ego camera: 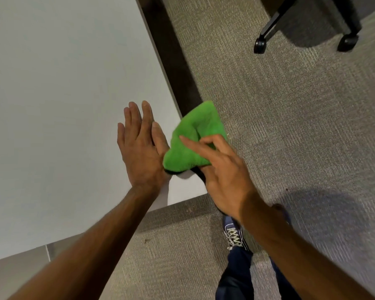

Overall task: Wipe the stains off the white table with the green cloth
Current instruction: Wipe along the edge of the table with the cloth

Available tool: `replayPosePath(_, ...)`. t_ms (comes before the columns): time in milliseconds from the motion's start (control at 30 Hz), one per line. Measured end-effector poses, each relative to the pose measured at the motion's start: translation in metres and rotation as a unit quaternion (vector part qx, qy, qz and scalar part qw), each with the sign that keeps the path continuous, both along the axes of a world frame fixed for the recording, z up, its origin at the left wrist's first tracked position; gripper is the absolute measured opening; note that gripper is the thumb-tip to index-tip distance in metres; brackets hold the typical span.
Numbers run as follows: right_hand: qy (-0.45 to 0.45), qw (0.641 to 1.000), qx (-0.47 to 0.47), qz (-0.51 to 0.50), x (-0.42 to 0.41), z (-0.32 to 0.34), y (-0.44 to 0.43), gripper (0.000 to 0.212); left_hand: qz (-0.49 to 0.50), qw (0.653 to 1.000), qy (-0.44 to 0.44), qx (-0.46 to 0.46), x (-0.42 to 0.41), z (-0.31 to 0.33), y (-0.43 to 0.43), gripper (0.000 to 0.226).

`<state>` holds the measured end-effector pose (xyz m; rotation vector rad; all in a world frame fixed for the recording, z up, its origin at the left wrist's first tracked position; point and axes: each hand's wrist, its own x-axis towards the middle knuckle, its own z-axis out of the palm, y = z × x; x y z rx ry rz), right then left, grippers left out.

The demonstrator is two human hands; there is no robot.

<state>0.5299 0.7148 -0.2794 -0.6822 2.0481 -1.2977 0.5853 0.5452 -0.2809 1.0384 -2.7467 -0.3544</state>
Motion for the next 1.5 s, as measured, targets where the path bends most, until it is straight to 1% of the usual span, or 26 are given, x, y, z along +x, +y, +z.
replayPosePath(100, 0.007, 0.999, -0.012, -0.029, 0.03, 0.005, 0.024, 0.076, 0.019, 1.0, -0.015, -0.002, -0.003, -0.001, 0.002, 0.051)
replayPosePath(200, 0.021, 0.998, -0.015, -0.061, 0.052, 0.004, 0.038, 0.076, -0.002, 0.999, -0.042, -0.008, -0.002, -0.002, -0.002, 0.053)
replayPosePath(300, 0.02, 0.995, -0.001, -0.093, 0.066, 0.005, 0.038, 0.08, -0.008, 0.999, -0.051, -0.014, -0.002, -0.003, -0.005, 0.055)
replayPosePath(400, 0.039, 0.988, -0.003, -0.149, 0.081, 0.004, 0.03, 0.076, -0.01, 0.998, -0.061, -0.021, -0.001, -0.005, -0.004, 0.056)
replayPosePath(533, 0.005, 0.975, -0.036, -0.219, 0.093, 0.003, 0.025, 0.072, -0.016, 0.998, -0.052, -0.021, 0.0, -0.007, -0.006, 0.056)
replayPosePath(633, -0.063, 0.951, -0.08, -0.293, 0.099, 0.002, 0.024, 0.059, -0.025, 0.998, -0.049, -0.022, 0.001, -0.007, -0.007, 0.059)
replayPosePath(700, -0.1, 0.921, -0.079, -0.368, 0.104, -0.001, 0.023, 0.051, -0.032, 0.997, -0.06, -0.024, 0.001, -0.008, -0.007, 0.059)
replayPosePath(800, -0.126, 0.883, -0.085, -0.444, 0.115, -0.002, 0.023, 0.048, -0.037, 0.998, -0.046, -0.003, 0.003, -0.005, -0.006, 0.058)
replayPosePath(967, -0.137, 0.848, -0.084, -0.504, 0.143, -0.006, 0.023, 0.047, -0.162, 0.985, -0.05, -0.003, 0.023, 0.003, -0.022, 0.062)
replayPosePath(1033, -0.146, 0.838, -0.088, -0.518, 0.157, -0.008, 0.021, 0.046, -0.241, 0.97, -0.026, 0.011, 0.035, 0.006, -0.025, 0.059)
replayPosePath(1100, -0.163, 0.827, -0.097, -0.53, 0.171, -0.011, 0.019, 0.046, -0.297, 0.955, -0.018, 0.017, 0.047, 0.008, -0.027, 0.059)
replayPosePath(1267, -0.183, 0.812, -0.103, -0.545, 0.205, -0.01, 0.013, 0.045, -0.356, 0.933, -0.053, -0.007, 0.055, 0.002, -0.034, 0.063)
replayPosePath(1367, -0.169, 0.805, -0.098, -0.561, 0.226, -0.003, 0.009, 0.045, -0.379, 0.92, -0.093, -0.041, 0.053, 0.0, -0.042, 0.069)
replayPosePath(1500, -0.145, 0.788, -0.106, -0.589, 0.255, 0.0, -0.001, 0.045, -0.44, 0.889, -0.11, -0.066, 0.055, 0.001, -0.061, 0.069)
